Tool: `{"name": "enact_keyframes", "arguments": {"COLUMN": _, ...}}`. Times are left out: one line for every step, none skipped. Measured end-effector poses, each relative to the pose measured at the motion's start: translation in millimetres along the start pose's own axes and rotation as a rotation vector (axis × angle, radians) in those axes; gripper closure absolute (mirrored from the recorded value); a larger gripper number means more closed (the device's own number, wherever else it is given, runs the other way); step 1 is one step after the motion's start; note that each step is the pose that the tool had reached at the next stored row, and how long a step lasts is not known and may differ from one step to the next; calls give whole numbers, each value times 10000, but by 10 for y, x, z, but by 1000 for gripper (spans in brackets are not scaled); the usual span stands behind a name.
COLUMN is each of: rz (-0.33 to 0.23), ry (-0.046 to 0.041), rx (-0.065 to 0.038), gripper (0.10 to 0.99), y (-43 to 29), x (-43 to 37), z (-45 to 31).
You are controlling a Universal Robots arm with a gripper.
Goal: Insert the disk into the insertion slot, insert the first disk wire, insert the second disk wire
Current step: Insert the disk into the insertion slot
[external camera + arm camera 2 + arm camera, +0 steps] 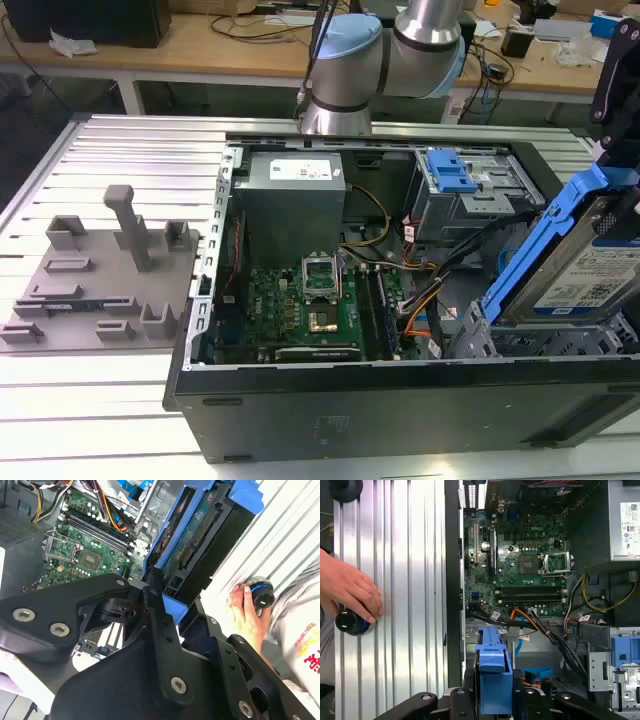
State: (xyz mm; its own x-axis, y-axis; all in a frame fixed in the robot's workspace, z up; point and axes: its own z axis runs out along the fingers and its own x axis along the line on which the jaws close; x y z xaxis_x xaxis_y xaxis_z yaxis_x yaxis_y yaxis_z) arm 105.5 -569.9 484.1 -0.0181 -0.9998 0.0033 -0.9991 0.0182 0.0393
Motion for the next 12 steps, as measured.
{"name": "enact_keyframes", "arguments": {"rz": 0, "ry": 0, "rx": 0, "gripper": 722, "y": 0, "x": 0, "z": 0}}
{"name": "enact_keyframes", "arguments": {"rz": 0, "ry": -1, "rx": 0, "gripper": 722, "y": 0, "x": 0, "z": 0}}
{"name": "enact_keyframes", "arguments": {"rz": 0, "ry": 0, "rx": 0, "gripper": 722, "y": 0, "x": 0, "z": 0}}
{"name": "enact_keyframes", "arguments": {"rz": 0, "ry": 0, "rx": 0, "gripper": 722, "y": 0, "x": 0, "z": 0}}
{"name": "enact_keyframes", "arguments": {"rz": 0, "ry": 0, "rx": 0, "gripper": 722, "y": 0, "x": 0, "z": 0}}
{"name": "enact_keyframes", "arguments": {"rz": 0, "ry": 0, "rx": 0, "gripper": 722, "y": 0, "x": 0, "z": 0}}
{"name": "enact_keyframes", "arguments": {"rz": 0, "ry": 0, "rx": 0, "gripper": 722, "y": 0, "x": 0, "z": 0}}
{"name": "enact_keyframes", "arguments": {"rz": 0, "ry": 0, "rx": 0, "gripper": 722, "y": 0, "x": 0, "z": 0}}
{"name": "enact_keyframes", "arguments": {"rz": 0, "ry": 0, "rx": 0, "gripper": 722, "y": 0, "x": 0, "z": 0}}
{"name": "enact_keyframes", "arguments": {"rz": 0, "ry": 0, "rx": 0, "gripper": 722, "y": 0, "x": 0, "z": 0}}
{"name": "enact_keyframes", "arguments": {"rz": 0, "ry": 0, "rx": 0, "gripper": 722, "y": 0, "x": 0, "z": 0}}
{"name": "enact_keyframes", "arguments": {"rz": -1, "ry": -17, "rx": 0, "gripper": 722, "y": 0, "x": 0, "z": -1}}
